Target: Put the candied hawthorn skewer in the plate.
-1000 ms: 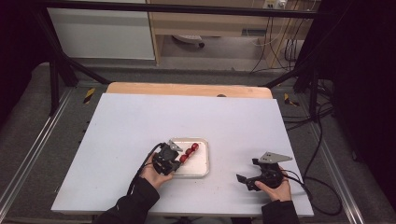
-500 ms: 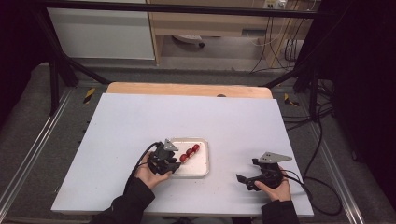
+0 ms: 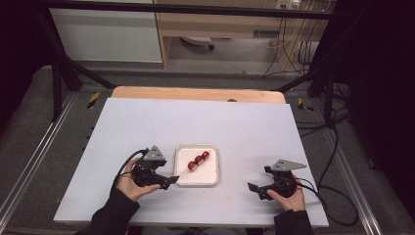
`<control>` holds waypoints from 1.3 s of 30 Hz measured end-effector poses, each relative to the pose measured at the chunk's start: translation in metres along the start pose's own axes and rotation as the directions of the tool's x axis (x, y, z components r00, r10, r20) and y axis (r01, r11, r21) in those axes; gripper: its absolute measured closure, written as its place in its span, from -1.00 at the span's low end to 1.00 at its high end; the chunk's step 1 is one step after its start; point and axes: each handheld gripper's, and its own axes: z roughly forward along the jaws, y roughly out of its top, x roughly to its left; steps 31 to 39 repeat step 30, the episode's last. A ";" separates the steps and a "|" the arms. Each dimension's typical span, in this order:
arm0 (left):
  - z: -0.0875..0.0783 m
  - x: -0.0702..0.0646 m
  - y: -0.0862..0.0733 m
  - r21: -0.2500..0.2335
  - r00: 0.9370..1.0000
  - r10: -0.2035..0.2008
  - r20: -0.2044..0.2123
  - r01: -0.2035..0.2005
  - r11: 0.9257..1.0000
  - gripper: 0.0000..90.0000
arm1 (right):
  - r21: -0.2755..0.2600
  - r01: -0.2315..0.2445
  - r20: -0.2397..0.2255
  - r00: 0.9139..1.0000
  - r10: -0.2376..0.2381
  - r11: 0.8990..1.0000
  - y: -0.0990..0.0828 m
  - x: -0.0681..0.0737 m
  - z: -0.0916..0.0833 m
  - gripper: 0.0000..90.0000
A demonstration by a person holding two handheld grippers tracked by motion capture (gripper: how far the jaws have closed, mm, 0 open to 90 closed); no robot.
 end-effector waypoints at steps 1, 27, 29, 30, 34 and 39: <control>-0.002 0.002 -0.004 -0.005 1.000 -0.007 -0.006 0.007 1.000 -0.61 | 0.000 0.000 0.000 1.000 0.000 1.000 0.000 0.000 0.000 -0.98; -0.029 0.043 -0.090 -0.112 0.991 -0.119 -0.062 0.111 0.987 -0.71 | 0.032 0.001 -0.004 1.000 -0.001 0.999 -0.002 0.001 0.001 -0.99; -0.029 0.043 -0.091 -0.107 0.991 -0.116 -0.060 0.109 0.988 -0.71 | 0.037 -0.003 -0.001 1.000 0.003 0.999 -0.002 0.002 0.002 -0.99; -0.029 0.043 -0.092 -0.106 0.991 -0.115 -0.063 0.108 0.989 -0.71 | 0.042 -0.002 0.000 1.000 0.002 0.999 -0.002 0.002 0.002 -0.99; -0.029 0.043 -0.092 -0.106 0.991 -0.115 -0.063 0.108 0.989 -0.71 | 0.042 -0.002 0.000 1.000 0.002 0.999 -0.002 0.002 0.002 -0.99; -0.029 0.043 -0.092 -0.106 0.991 -0.115 -0.063 0.108 0.989 -0.71 | 0.042 -0.002 0.000 1.000 0.002 0.999 -0.002 0.002 0.002 -0.99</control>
